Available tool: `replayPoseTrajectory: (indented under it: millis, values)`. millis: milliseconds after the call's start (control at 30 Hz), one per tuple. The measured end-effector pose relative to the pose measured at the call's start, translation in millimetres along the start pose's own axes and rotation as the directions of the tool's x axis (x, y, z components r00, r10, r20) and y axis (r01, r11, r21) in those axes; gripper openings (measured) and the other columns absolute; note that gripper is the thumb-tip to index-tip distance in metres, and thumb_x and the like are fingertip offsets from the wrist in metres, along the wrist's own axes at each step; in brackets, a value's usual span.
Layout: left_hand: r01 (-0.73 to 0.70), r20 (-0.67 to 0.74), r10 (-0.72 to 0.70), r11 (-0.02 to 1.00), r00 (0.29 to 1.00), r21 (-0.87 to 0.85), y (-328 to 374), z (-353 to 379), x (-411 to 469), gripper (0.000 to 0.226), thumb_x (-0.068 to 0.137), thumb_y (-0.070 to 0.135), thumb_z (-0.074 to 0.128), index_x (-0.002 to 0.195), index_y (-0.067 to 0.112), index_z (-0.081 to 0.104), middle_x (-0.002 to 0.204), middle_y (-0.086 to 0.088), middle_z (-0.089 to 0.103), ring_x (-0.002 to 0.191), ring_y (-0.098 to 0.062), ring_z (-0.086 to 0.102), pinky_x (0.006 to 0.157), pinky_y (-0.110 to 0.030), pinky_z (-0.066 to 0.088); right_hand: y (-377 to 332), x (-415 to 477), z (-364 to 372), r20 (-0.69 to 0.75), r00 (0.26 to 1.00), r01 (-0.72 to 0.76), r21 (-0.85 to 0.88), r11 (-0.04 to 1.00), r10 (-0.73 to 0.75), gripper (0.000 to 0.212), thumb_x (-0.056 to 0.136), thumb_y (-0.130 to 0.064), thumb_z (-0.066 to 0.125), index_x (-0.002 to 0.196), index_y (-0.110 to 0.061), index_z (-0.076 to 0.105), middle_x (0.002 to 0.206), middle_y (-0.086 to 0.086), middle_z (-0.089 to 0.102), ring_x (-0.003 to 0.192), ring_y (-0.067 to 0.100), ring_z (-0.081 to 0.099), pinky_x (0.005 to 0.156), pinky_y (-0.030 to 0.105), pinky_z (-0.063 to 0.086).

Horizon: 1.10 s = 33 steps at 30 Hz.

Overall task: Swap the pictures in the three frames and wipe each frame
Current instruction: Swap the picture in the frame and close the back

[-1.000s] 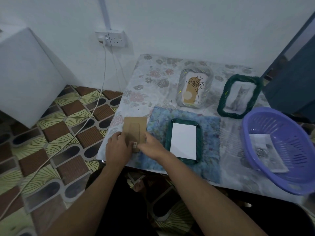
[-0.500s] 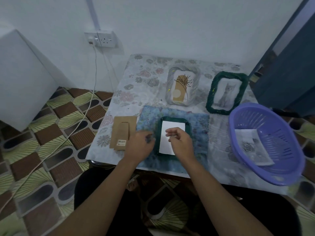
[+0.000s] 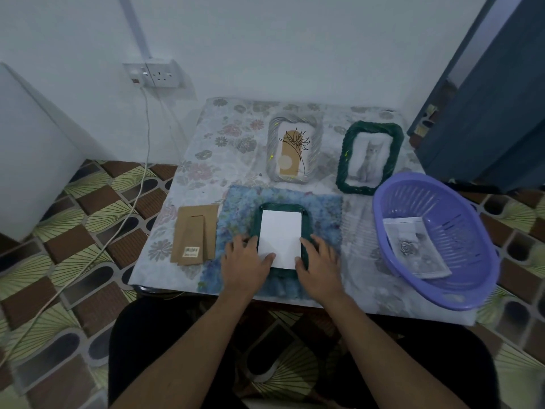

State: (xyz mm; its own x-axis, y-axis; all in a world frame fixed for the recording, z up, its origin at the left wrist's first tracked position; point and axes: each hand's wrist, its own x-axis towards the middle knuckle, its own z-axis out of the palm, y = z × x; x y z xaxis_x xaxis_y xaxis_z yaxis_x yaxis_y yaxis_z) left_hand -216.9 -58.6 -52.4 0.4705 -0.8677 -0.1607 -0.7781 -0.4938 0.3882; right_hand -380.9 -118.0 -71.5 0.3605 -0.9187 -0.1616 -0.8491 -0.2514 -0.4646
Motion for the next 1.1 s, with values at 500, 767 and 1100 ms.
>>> replayPoseTrajectory:
  millis: [500,767,1100]
  values:
    - [-0.009,-0.088,0.014,0.998,0.996,0.061,0,9,-6,0.055,0.093,0.056,0.050,0.141,0.029,0.047,0.143,-0.003,0.040,0.127,-0.029,0.037,0.098,-0.043,0.037,-3,-1,-1,-0.013,1.000,-0.022,0.017,1.000,0.022,0.053,0.098,-0.039,0.049,0.148,-0.027,0.038,0.157,0.001,0.026,0.141,0.025,0.023,0.112,0.043,0.023]
    - [-0.108,-0.199,0.107,0.994,0.974,0.009,5,10,-7,0.047,0.078,0.035,0.078,0.121,0.021,0.067,0.120,-0.006,0.062,0.109,-0.035,0.054,0.084,-0.047,0.043,-6,-2,-2,-0.011,0.999,-0.034,0.020,0.999,0.034,0.053,0.098,-0.039,0.049,0.148,-0.027,0.038,0.157,0.001,0.026,0.141,0.026,0.023,0.112,0.044,0.024]
    - [-0.248,-0.263,0.174,0.927,0.949,-0.281,15,7,-10,0.035,0.094,0.010,0.057,0.127,0.016,0.063,0.107,-0.007,0.069,0.082,-0.024,0.064,0.066,-0.034,0.052,-9,-4,-7,0.026,0.998,-0.059,0.047,0.997,0.058,0.053,0.096,-0.036,0.051,0.147,-0.027,0.039,0.156,0.001,0.027,0.141,0.025,0.024,0.112,0.044,0.024]
